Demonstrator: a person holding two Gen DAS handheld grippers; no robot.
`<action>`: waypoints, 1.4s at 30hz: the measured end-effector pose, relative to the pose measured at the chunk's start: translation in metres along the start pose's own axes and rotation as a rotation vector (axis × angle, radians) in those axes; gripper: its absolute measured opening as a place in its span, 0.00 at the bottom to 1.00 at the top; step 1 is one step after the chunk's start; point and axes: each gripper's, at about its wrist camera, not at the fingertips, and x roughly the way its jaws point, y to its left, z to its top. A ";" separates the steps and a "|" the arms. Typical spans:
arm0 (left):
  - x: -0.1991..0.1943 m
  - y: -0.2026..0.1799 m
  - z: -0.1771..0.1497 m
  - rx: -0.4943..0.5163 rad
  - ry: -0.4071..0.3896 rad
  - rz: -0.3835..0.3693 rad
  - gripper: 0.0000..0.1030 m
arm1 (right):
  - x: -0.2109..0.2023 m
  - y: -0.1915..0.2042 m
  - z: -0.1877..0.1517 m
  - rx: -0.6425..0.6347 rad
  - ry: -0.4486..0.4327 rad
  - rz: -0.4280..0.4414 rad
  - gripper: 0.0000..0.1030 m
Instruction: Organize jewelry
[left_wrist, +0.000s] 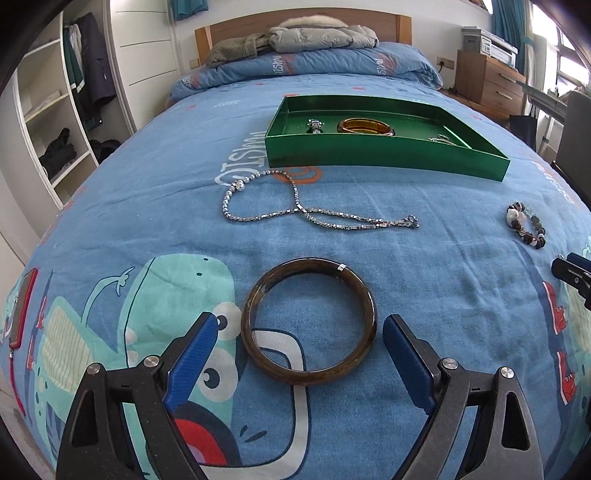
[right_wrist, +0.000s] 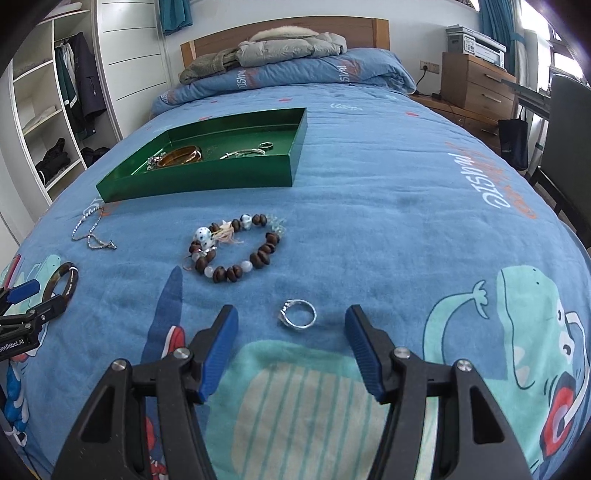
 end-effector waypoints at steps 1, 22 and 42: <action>0.003 0.001 -0.001 -0.002 0.005 -0.004 0.87 | 0.002 0.001 0.000 -0.008 0.002 -0.001 0.45; -0.039 0.009 0.053 -0.038 -0.145 -0.115 0.75 | -0.042 0.008 0.032 -0.050 -0.125 0.074 0.19; 0.126 -0.032 0.259 -0.042 0.011 -0.099 0.75 | 0.147 0.030 0.243 -0.049 0.036 0.141 0.19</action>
